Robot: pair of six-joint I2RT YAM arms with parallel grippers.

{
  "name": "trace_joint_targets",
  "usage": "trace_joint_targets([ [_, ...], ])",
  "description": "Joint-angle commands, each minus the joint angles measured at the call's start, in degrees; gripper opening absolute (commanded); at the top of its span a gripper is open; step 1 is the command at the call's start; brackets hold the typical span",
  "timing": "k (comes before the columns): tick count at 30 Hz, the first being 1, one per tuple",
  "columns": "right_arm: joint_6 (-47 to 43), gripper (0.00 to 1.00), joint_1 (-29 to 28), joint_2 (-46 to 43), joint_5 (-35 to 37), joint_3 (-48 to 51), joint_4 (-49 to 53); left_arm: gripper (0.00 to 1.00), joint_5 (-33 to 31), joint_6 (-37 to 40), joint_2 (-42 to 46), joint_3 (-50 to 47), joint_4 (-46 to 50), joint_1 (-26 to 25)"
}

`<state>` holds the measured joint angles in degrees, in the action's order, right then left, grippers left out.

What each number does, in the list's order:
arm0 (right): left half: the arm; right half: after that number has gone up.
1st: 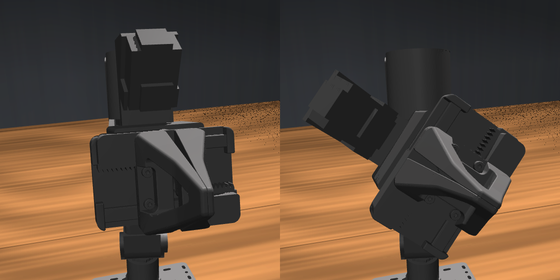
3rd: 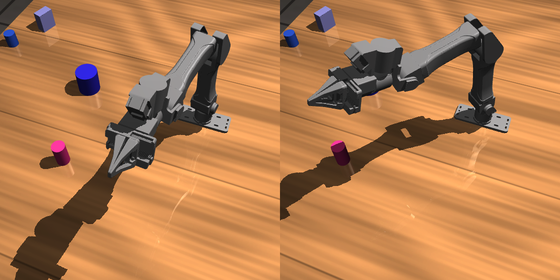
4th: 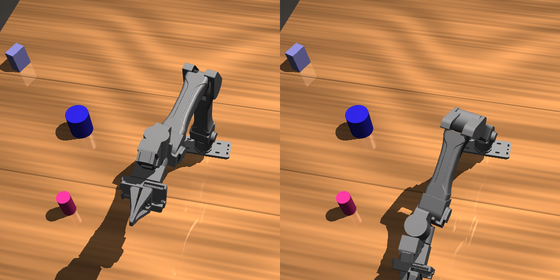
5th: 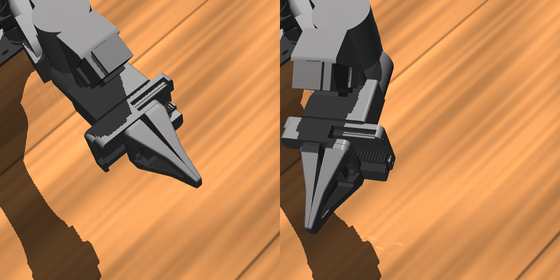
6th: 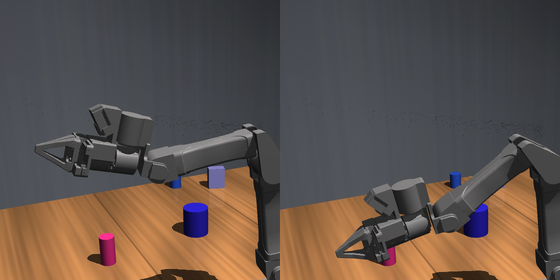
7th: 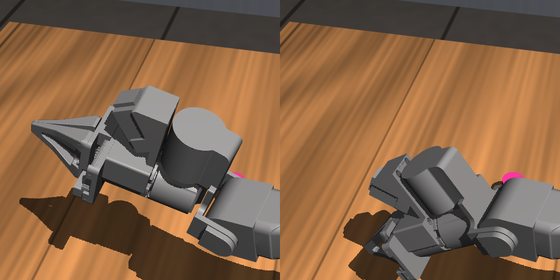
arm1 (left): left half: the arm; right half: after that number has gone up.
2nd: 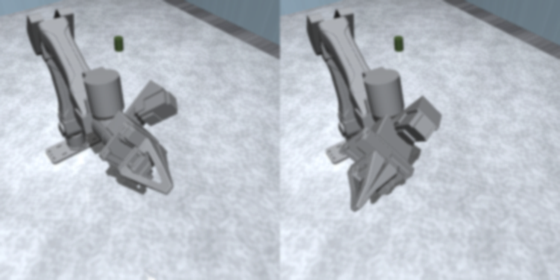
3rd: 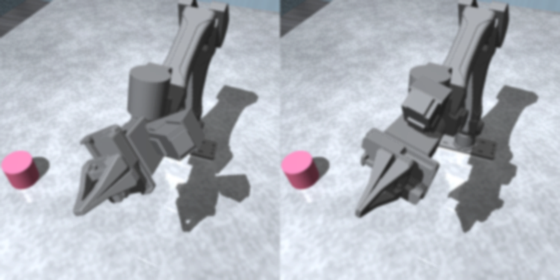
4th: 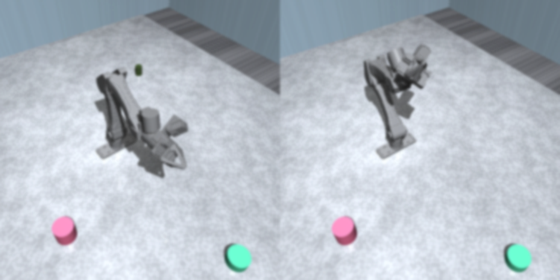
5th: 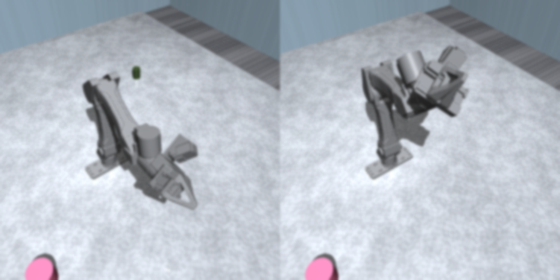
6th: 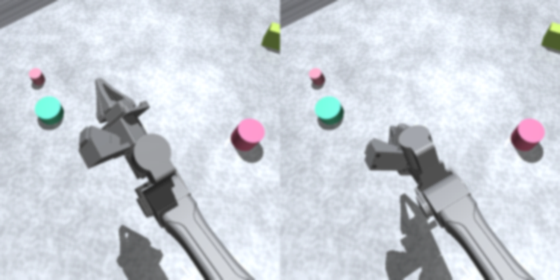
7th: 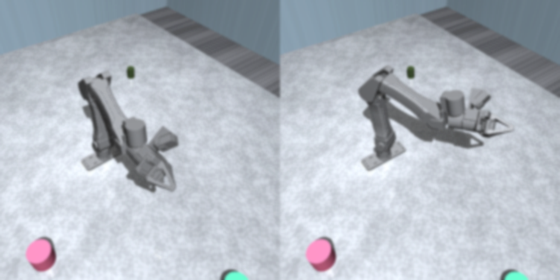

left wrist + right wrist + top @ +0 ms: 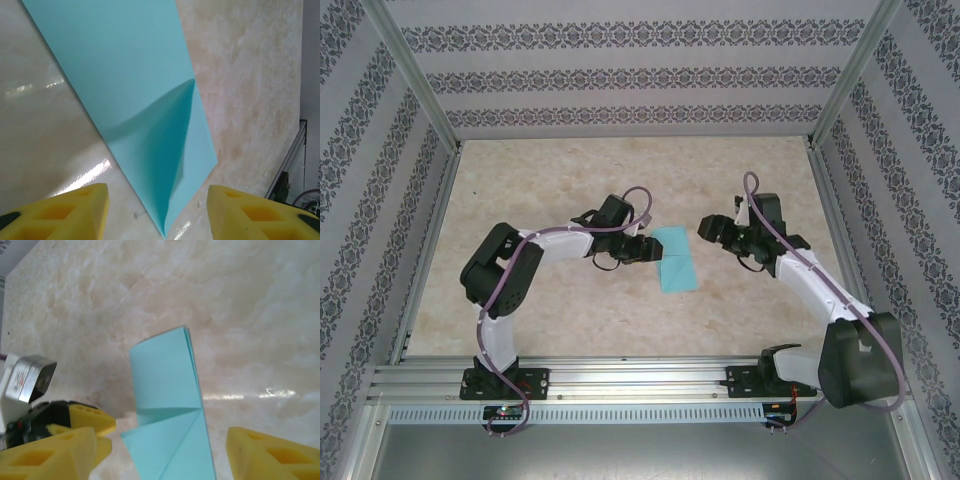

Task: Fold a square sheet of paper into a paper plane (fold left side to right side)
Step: Fold the triangle a second time at the center of the table.

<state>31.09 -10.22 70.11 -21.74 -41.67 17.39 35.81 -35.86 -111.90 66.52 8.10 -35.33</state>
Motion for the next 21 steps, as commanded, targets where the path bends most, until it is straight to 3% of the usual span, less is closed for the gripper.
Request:
trace_joint_targets([
  [1, 0.40, 0.78, 0.29, -2.63, -2.25, 3.08, -5.16, 0.54, 3.23, -2.08, -2.02, 3.11, -5.17, -0.65],
  [7, 3.23, 0.98, 0.51, -2.45, -5.78, 6.50, -9.23, 0.46, 4.18, -1.97, -4.76, 5.17, -4.98, -1.53],
  [14, 5.40, 0.98, 0.49, 1.08, -9.42, 7.39, -12.57, 0.16, 1.63, -0.54, -4.02, 5.46, -2.11, -1.58],
  [21, 6.17, 0.98, 0.38, 5.86, -12.66, 7.39, -15.66, 0.02, -1.08, 0.66, -0.74, 3.56, -0.28, -1.58],
])
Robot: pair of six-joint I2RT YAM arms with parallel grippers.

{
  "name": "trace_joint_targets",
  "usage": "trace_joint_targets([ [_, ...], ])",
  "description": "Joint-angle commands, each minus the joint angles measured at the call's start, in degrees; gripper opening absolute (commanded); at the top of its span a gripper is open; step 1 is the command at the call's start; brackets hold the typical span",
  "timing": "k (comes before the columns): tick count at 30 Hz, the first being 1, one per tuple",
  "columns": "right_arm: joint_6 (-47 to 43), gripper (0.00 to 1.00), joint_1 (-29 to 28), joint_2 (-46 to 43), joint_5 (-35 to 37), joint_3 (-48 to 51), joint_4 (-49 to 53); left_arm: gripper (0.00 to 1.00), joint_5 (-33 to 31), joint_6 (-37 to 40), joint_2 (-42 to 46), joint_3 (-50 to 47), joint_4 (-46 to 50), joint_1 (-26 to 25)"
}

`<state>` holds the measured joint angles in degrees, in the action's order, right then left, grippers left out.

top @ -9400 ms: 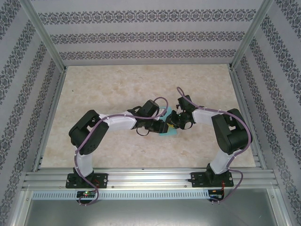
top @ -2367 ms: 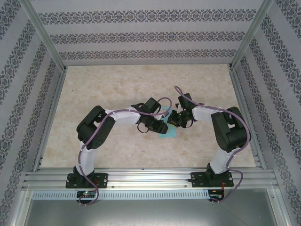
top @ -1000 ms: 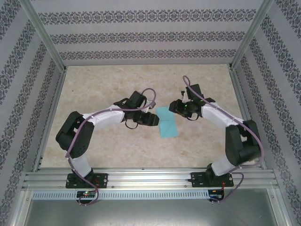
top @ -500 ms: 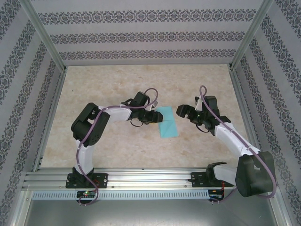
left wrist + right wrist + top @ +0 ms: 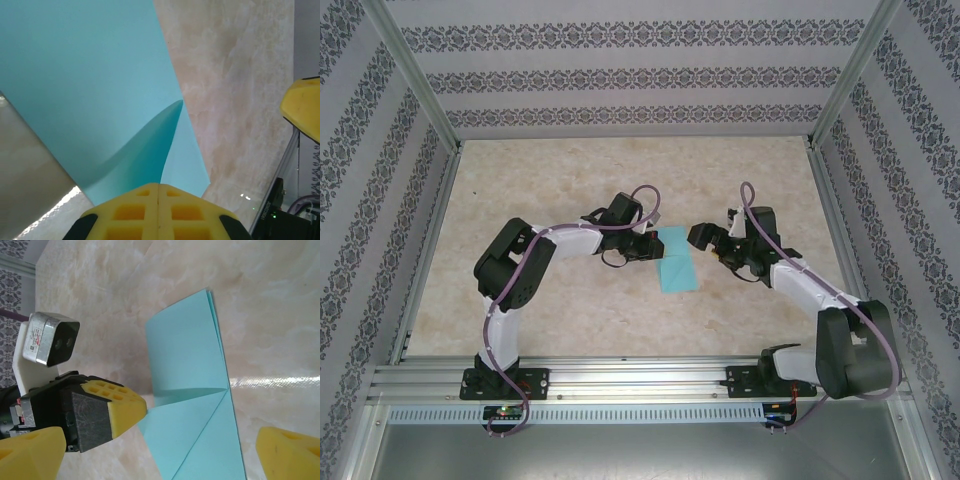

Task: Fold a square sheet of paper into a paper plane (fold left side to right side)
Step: Fold the triangle a second time at the center of the table, then turn over the paper at the center of the table.

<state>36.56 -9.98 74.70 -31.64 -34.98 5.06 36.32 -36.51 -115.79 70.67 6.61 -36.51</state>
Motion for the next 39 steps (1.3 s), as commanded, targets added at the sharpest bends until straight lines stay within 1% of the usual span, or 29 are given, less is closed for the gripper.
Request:
trace_joint_targets([
  [1, 0.71, 0.98, 0.07, 2.10, -3.09, 0.62, -3.49, 0.02, -1.68, 1.40, 3.47, -0.92, 1.18, -0.40],
  [8, -0.17, 0.88, -1.73, 7.72, -4.93, -0.74, -4.14, 0.00, -3.09, 1.71, 5.27, -2.36, 1.78, -0.21],
  [12, 0.18, 0.80, -3.38, 11.78, -6.74, -2.87, -5.27, 0.00, -3.04, 1.88, 5.31, -2.56, 1.96, -0.08],
  [16, 1.06, 0.71, -4.31, 15.71, -6.54, -4.74, -5.80, 0.00, -3.56, 1.88, 5.32, -2.91, 2.00, 0.03],
  [21, 2.73, 0.64, -5.33, 19.13, -7.63, -5.98, -7.88, 0.01, -3.86, 1.80, 4.96, -3.35, 1.83, 0.12],
  [23, 2.70, 0.57, -5.76, 19.97, -7.89, -6.73, -7.89, 0.01, -3.88, 1.71, 4.96, -3.39, 1.65, 0.14],
  [26, 2.56, 0.51, -5.93, 20.34, -7.85, -7.21, -8.14, 0.03, -3.92, 1.79, 4.65, -3.27, 1.85, 0.21],
  [27, 2.57, 0.47, -6.04, 20.31, -7.91, -7.29, -8.14, 0.04, -4.05, 1.80, 4.63, -3.26, 1.97, 0.21],
  [32, 2.13, 0.13, -5.94, 20.06, -8.35, -7.84, -7.79, 0.15, -3.79, 2.52, 5.82, -3.65, 1.99, 1.02],
  [33, 1.99, 0.10, -5.94, 19.86, -8.40, -8.06, -7.53, 0.18, -3.88, 2.69, 6.49, -3.88, 2.16, 1.37],
  [34, 1.80, 0.07, -5.86, 19.51, -8.35, -8.29, -7.20, 0.23, -4.05, 2.80, 7.62, -4.32, 2.34, 1.86],
  [37, 1.25, 0.03, -5.46, 17.35, -8.43, -9.10, -6.48, 0.45, -4.59, 2.67, 12.29, -6.55, 2.36, 4.07],
  [39, 1.36, 0.03, -4.81, 15.44, -9.10, -9.75, -6.40, 0.59, -5.34, 1.80, 16.03, -8.46, 2.08, 5.53],
])
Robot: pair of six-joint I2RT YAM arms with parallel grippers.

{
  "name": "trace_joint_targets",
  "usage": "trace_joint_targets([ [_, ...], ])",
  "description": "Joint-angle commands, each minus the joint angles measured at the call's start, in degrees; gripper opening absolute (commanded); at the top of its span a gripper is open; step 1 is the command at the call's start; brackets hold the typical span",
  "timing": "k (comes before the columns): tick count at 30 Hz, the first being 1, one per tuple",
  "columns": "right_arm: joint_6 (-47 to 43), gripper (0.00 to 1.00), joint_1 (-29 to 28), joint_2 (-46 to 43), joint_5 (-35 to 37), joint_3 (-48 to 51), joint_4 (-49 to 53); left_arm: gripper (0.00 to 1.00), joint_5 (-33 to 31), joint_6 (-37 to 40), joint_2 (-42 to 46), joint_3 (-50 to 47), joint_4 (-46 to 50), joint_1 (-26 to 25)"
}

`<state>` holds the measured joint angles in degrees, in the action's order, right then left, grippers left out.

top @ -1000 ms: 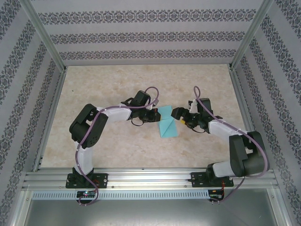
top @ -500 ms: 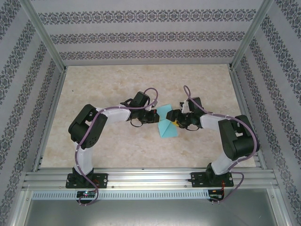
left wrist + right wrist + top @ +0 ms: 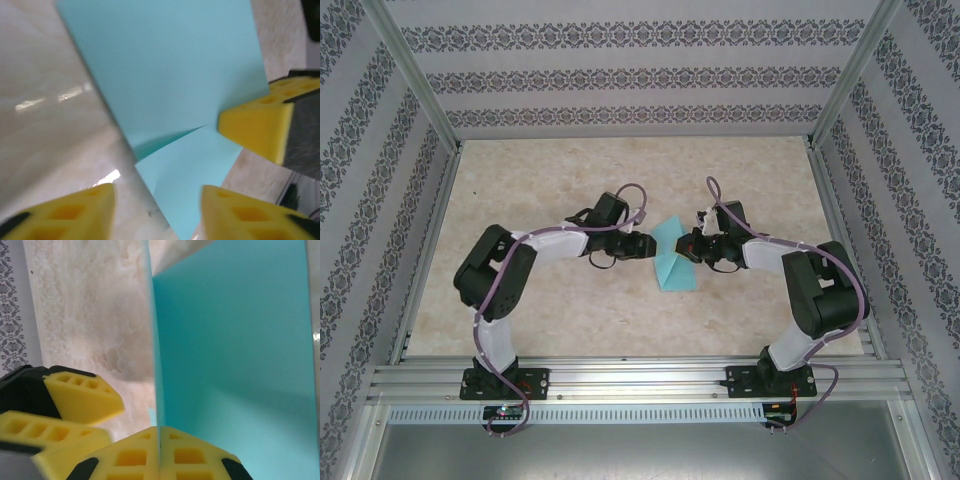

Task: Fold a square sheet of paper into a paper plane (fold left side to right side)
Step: Turn over the paper at the center of the table.

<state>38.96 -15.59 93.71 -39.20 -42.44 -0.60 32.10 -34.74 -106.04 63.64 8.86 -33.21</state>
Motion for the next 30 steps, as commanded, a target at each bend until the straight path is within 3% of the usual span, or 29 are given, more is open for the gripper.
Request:
trace_joint_targets([
  [1, -0.87, 0.03, 1.20, -4.70, -2.07, -2.76, -0.87, 0.66, -1.32, -0.71, 8.33, -2.56, -0.62, 2.97],
  [6, 2.13, 0.04, 3.31, -9.99, -5.99, -5.65, -3.02, 1.00, -0.86, -7.28, 17.04, -7.58, -6.39, 5.02],
  [14, 11.57, 0.06, 3.68, -16.48, -11.49, -12.93, -11.43, 1.00, 10.63, -25.41, 19.49, -8.44, -30.96, 5.07],
  [20, 15.97, 0.07, 1.88, -17.51, -13.01, -16.32, -14.33, 1.00, 14.28, -31.73, 17.62, -5.75, -41.49, 3.67],
  [24, 19.26, 0.08, 0.73, -17.52, -12.75, -16.25, -17.04, 0.92, 15.43, -35.02, 17.01, -5.43, -47.21, 2.74],
  [30, 20.75, 0.08, 0.36, -17.49, -12.18, -16.26, -17.97, 0.65, 16.36, -36.29, 17.61, -5.71, -49.34, 2.47],
])
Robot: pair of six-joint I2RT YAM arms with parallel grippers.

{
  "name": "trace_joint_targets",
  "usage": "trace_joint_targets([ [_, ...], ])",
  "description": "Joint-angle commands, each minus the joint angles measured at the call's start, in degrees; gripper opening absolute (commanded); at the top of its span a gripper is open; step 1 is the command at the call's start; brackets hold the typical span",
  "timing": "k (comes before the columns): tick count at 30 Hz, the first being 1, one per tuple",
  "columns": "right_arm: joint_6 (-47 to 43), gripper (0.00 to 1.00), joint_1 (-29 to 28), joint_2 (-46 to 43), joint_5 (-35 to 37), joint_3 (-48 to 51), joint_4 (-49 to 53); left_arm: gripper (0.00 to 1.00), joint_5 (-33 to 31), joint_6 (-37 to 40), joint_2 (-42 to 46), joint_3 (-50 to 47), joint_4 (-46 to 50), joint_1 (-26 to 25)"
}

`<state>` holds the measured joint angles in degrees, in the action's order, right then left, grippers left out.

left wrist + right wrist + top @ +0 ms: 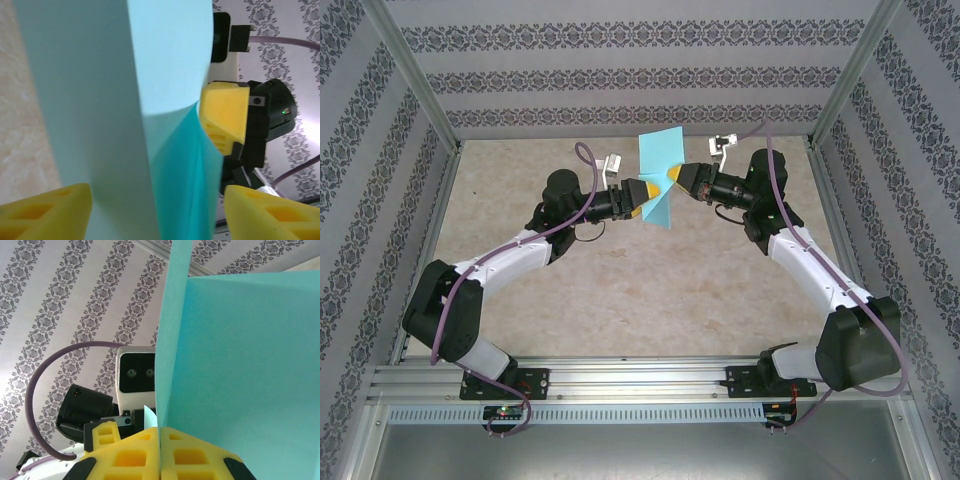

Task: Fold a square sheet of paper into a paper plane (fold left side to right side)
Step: Turn over the paper at the center of the table.

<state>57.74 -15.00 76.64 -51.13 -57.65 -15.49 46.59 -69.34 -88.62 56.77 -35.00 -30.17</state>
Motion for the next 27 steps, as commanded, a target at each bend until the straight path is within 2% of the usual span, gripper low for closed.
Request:
trace_joint_targets([
  [1, 2.35, 0.08, -0.23, -0.48, -0.19, -0.96, -3.51, 0.61, 2.15, -1.55, 0.27, 1.15, -5.26, -0.52],
  [4, 2.68, 0.09, -0.20, -0.47, -0.13, -0.98, -3.50, 0.47, 2.50, -0.14, 0.86, 1.32, -2.57, -0.58],
  [9, 2.89, 0.11, -0.08, -0.26, 0.07, -0.73, -3.06, 0.32, 2.49, 0.36, 1.28, 0.99, -1.84, -0.51],
  [16, -0.53, 0.27, 0.52, -1.44, 1.24, -0.80, 1.68, 0.16, 1.77, 4.18, 2.37, 0.90, 3.52, -0.54],
  [19, -5.76, 0.36, 1.31, -2.81, 2.81, -1.30, 8.75, 0.14, 0.07, 10.56, 3.85, 2.12, 13.60, -0.57],
  [22, -14.92, 0.45, 2.32, -4.74, 8.26, -2.96, 22.16, 0.14, -4.95, 20.66, 5.60, 4.62, 29.75, -0.74],
  [25, -24.10, 0.54, 3.03, -6.10, 19.97, -5.53, 38.94, 0.14, -17.77, 33.24, 6.52, 9.33, 51.42, -2.37],
  [27, -27.59, 0.58, 3.66, -6.56, 27.82, -6.08, 46.81, 0.12, -30.69, 40.26, 5.66, 13.52, 65.37, -5.18],
])
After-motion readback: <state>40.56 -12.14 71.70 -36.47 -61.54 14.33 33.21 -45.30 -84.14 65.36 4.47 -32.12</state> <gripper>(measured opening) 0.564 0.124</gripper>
